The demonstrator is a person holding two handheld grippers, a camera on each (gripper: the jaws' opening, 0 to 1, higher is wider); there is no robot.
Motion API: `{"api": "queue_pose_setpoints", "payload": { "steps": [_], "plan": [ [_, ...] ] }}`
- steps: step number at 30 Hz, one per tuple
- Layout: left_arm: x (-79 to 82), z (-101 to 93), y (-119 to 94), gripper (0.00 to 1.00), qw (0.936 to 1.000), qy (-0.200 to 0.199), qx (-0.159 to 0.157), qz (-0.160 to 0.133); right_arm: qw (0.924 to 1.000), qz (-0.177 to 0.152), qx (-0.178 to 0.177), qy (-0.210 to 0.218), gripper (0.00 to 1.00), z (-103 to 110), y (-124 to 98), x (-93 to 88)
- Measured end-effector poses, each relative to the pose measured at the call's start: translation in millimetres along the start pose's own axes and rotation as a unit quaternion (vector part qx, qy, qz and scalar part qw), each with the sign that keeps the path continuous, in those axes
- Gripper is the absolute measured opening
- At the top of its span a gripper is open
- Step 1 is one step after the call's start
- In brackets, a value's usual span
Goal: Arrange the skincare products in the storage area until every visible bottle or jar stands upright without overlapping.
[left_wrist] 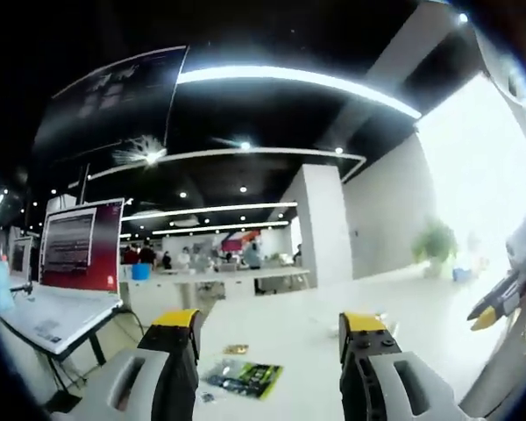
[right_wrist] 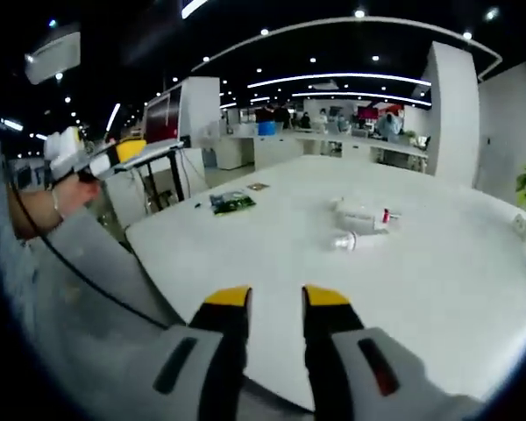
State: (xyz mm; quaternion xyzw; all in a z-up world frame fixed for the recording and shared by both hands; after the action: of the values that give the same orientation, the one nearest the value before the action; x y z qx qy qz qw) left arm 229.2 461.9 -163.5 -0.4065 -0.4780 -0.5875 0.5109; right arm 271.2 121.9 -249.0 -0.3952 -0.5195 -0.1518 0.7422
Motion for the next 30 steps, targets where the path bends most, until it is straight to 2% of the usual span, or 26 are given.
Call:
{"api": "queue_pose_setpoints", "payload": {
  "steps": [4, 8, 15, 30],
  "plan": [
    [-1.2, 0.9, 1, 0.66, 0.9999, -0.013, -0.005, 0.006, 0.9999, -0.008, -0.009, 0.009, 0.25, -2, 0, 0.2],
    [-3.7, -1.6, 2, 0.65, 0.9997, -0.014, -0.011, 0.019, 0.9998, 0.010, -0.009, 0.013, 0.25, -3, 2, -4.1],
    [-4.4, -5.7, 4, 0.64, 0.9995, -0.007, -0.022, 0.022, 0.9994, 0.034, -0.004, -0.001, 0.25, -2, 6, -9.8],
    [-3.0, -4.0, 3, 0.65, 0.9997, 0.015, -0.006, 0.016, 0.9981, 0.061, 0.008, -0.002, 0.25, -2, 7, -15.3]
  ]
}}
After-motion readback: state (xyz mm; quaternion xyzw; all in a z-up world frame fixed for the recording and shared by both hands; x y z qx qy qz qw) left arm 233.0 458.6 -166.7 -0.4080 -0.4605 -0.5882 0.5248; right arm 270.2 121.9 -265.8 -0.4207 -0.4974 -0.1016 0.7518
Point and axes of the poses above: the point that each gripper's makers call its tool centre point, and the gripper's own axes: y roughly forward along the fingers, z roughly to its left, x roughly out of its top, the point moved 6 cm from there along -y, roughly backward along the fingers, and after that the axes turned 8 degrees about y, right-handed, at the moved point
